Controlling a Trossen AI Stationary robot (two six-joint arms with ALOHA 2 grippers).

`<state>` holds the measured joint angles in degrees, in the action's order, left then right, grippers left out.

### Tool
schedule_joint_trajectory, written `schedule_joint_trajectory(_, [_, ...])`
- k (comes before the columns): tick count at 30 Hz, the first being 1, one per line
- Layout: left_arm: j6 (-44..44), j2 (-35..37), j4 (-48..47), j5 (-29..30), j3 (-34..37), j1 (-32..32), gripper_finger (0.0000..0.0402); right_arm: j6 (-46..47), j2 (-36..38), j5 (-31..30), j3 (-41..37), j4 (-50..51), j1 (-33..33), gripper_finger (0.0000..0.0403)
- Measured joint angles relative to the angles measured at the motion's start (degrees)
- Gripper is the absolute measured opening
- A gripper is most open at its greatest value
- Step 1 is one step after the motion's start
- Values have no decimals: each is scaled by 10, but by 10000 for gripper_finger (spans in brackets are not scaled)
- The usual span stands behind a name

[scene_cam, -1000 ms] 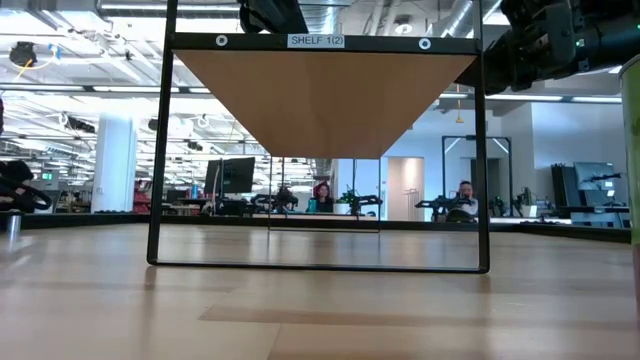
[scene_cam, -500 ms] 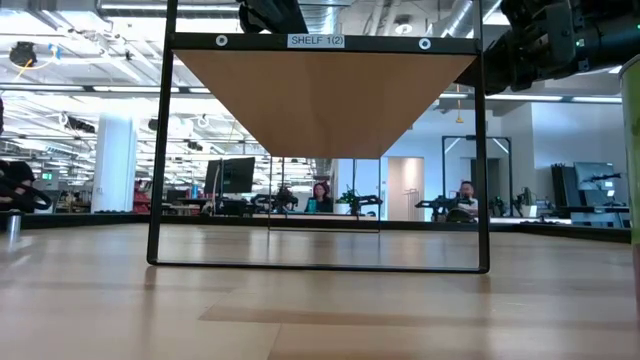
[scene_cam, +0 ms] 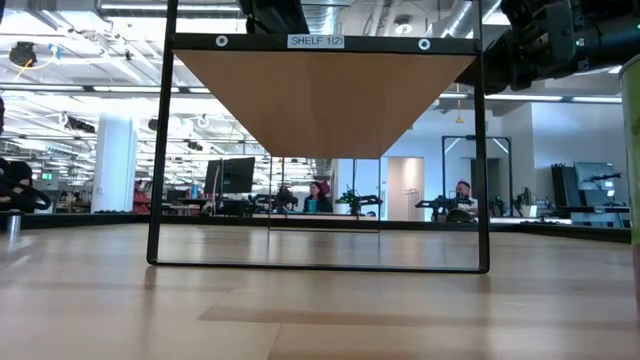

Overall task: Pick and place cans onto a shelf
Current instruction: Put the small green can on the shelf aligned with the other small red can, then put the big green can on the shelf aligned with the other big white can

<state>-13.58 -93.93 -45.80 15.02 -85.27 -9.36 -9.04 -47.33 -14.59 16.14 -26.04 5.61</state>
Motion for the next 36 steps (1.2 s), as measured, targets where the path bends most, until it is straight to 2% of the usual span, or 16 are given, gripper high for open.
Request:
schedule_joint_trajectory(13, [9, 2, 0, 18, 0, 0, 4, 0, 0, 0, 0, 0, 0, 7])
schedule_joint_trajectory(24, [9, 4, -23, 18, -3, -1, 51, 0, 0, 0, 0, 0, 0, 7])
schedule_joint_trajectory(36, [36, 14, -43, 21, -31, -13, 55, 0, 0, 0, 0, 1, 0, 7])
